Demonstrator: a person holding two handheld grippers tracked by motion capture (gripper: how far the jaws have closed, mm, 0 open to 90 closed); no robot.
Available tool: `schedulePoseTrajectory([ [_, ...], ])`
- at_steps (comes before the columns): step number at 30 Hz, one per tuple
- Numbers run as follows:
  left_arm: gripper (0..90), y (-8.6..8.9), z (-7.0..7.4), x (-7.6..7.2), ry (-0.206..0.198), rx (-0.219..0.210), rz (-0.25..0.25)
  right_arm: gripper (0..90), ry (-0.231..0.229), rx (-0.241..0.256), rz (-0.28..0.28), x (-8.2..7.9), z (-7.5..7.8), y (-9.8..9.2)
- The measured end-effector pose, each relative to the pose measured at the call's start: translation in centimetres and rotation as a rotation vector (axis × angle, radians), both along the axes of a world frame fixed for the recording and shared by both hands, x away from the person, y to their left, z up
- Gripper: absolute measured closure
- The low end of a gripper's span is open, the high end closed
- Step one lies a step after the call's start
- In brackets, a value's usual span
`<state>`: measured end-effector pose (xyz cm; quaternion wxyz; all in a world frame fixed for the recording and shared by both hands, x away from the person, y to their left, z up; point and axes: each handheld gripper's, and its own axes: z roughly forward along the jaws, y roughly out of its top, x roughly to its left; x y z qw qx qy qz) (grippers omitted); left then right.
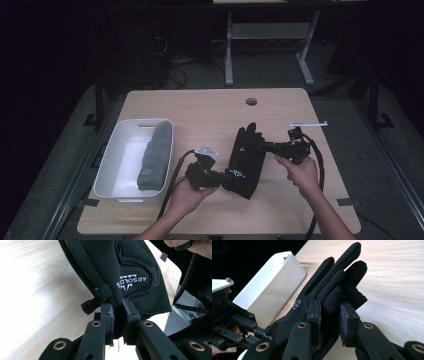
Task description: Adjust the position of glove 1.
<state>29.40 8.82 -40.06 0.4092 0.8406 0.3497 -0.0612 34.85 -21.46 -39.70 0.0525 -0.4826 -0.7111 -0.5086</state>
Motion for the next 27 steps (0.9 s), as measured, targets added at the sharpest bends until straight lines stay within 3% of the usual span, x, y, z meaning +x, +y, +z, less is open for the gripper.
schedulePoseTrajectory([
  [16, 81.3, 1.9, 1.7, 0.2, -0.025, -0.019, 0.021, 73.3, -0.023, 0.026, 0.034, 1.0, 2.5, 1.8],
  [27, 81.3, 4.2, 3.3, 0.6, -0.044, -0.035, 0.054, 73.3, -0.042, 0.046, 0.068, 2.3, 4.2, 4.1],
])
